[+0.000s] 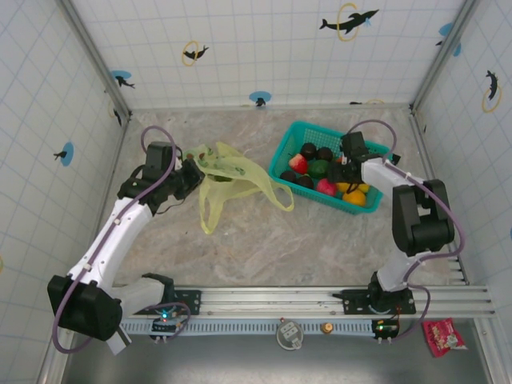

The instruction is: Place the fake fruits into the plastic bag and tie a complex knot

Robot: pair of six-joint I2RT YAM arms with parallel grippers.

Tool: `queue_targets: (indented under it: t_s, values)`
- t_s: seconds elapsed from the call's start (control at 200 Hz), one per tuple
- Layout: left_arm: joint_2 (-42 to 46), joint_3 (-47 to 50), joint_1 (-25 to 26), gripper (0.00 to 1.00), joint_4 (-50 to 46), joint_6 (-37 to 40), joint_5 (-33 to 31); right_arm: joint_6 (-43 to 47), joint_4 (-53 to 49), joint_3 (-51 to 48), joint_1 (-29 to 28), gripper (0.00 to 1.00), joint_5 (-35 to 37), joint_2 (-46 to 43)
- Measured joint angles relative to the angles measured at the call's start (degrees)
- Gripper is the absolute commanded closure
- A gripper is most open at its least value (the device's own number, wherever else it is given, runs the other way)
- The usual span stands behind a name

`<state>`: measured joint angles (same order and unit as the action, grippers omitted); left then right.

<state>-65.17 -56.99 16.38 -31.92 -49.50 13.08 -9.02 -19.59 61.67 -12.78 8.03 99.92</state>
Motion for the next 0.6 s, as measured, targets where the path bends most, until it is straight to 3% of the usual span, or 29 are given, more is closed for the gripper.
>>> queue_targets:
  t_s: [0.11, 0.265, 0.36, 0.601]
  values:
    - [0.0, 0.22, 0.0, 1.0, 0.33, 0.0, 0.74, 0.0, 1.29, 0.24, 0.09, 0.22, -1.03, 1.6]
    - [0.0, 0.22, 0.0, 1.0, 0.79, 0.0, 1.31, 0.04, 1.68, 0.26, 0.07, 0.43, -2.38, 1.81]
    - [-0.09, 0.22, 0.0, 1.0, 0.79, 0.0, 1.42, -0.5, 1.4, 0.46, 0.09, 0.5, -3.26, 1.79]
    - [-0.22, 0.22, 0.0, 1.0, 0.85, 0.0, 1.46, -1.03, -0.63, 1.92, 0.15, 0.51, -4.79, -2.25]
